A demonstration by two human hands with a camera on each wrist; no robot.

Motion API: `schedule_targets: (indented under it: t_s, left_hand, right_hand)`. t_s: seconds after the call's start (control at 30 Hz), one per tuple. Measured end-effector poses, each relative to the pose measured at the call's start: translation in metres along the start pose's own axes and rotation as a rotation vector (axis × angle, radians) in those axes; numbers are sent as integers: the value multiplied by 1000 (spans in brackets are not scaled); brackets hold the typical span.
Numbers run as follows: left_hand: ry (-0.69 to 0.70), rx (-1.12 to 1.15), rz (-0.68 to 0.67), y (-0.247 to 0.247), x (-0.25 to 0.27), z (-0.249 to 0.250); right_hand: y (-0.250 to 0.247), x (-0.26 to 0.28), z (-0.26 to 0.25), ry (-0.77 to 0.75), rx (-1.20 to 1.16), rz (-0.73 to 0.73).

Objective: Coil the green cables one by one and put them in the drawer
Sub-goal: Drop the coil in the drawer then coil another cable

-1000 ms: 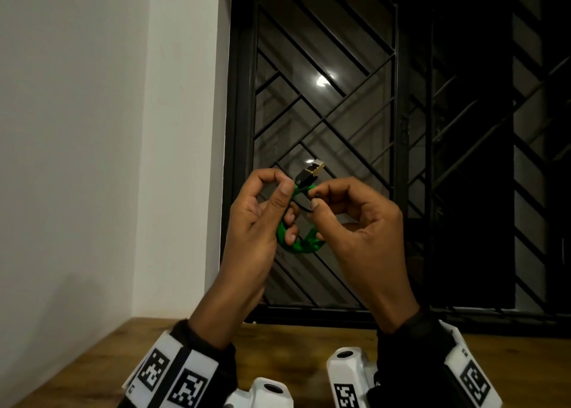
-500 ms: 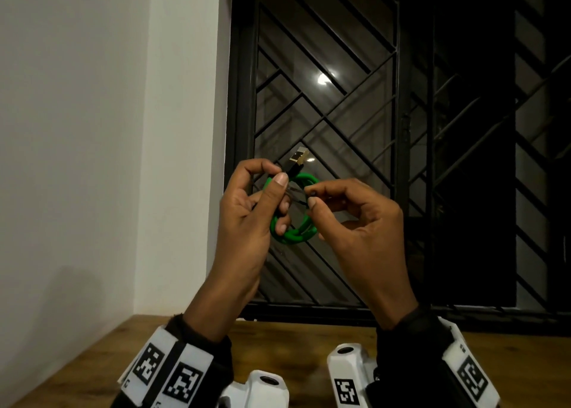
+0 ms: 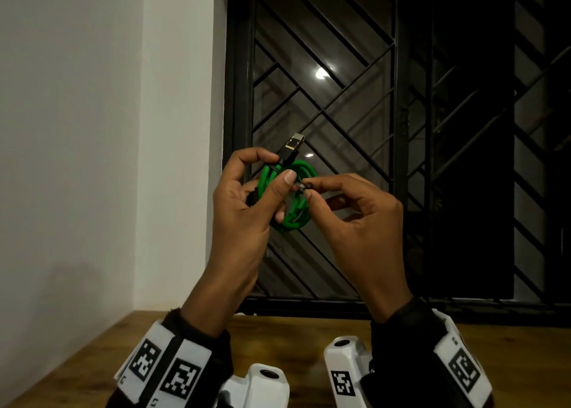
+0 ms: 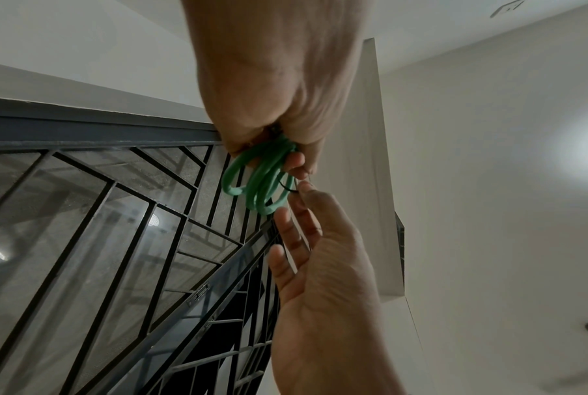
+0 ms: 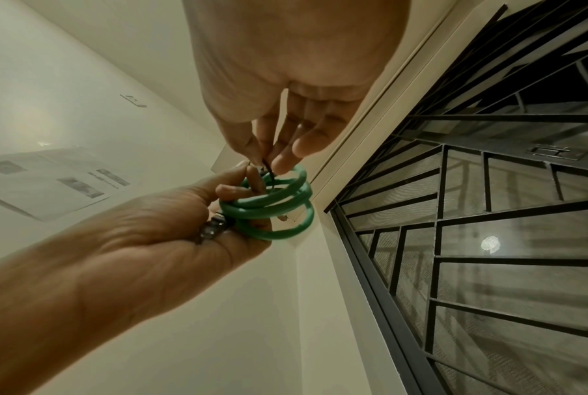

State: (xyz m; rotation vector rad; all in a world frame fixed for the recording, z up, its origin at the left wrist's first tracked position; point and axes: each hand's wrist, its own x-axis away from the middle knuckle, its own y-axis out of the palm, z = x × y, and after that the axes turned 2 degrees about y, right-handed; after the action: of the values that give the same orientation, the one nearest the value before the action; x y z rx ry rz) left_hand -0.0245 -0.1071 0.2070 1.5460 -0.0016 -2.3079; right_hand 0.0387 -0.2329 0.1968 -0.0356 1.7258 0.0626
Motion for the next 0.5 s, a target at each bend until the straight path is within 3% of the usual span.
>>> schedule_targets:
  t_s: [0.5]
  left_hand:
    - [18,-6,44,2,3,-5]
  right_hand:
    - [0,0,2,10,-67,-26]
